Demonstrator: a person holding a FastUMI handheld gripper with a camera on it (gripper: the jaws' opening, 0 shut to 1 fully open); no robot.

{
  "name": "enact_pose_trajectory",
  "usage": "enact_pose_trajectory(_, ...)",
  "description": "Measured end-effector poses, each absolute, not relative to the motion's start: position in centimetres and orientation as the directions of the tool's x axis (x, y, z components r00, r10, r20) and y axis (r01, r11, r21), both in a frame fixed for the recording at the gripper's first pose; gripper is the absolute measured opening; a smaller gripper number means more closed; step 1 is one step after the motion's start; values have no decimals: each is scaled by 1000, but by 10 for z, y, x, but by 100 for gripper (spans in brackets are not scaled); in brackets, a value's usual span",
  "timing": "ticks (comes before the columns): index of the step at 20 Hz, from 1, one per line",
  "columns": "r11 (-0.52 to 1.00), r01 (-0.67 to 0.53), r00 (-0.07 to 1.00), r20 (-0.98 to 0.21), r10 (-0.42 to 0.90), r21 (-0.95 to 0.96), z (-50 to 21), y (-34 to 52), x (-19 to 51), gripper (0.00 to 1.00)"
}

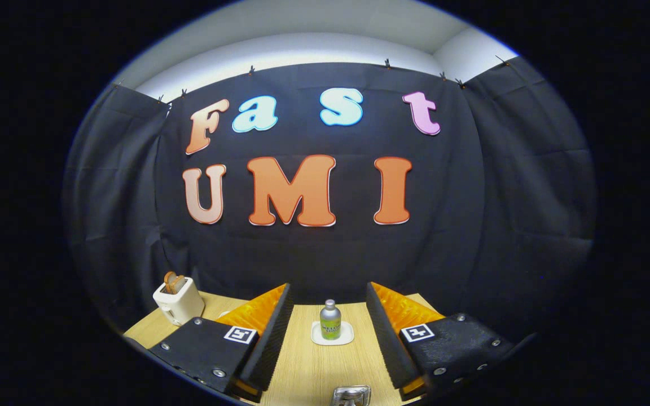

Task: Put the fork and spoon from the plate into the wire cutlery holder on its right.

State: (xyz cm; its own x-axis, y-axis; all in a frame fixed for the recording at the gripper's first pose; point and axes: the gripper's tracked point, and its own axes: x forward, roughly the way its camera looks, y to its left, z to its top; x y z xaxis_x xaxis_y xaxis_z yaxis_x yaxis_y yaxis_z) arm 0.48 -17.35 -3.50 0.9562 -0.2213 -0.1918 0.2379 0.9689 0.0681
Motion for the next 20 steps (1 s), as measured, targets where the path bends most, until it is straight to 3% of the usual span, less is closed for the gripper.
enact_pose_trajectory(2,973,219,967,-147,-208,69,-18,-169,7,86)
enact_pose_trajectory(6,980,193,981,-31,-192,43,8,-160,9,91)
enact_pose_trajectory(14,992,124,980,158,-118,-24,40,-131,5,95)
enact_pose_trajectory(20,994,107,982,157,-101,-27,34,-124,-1,95)
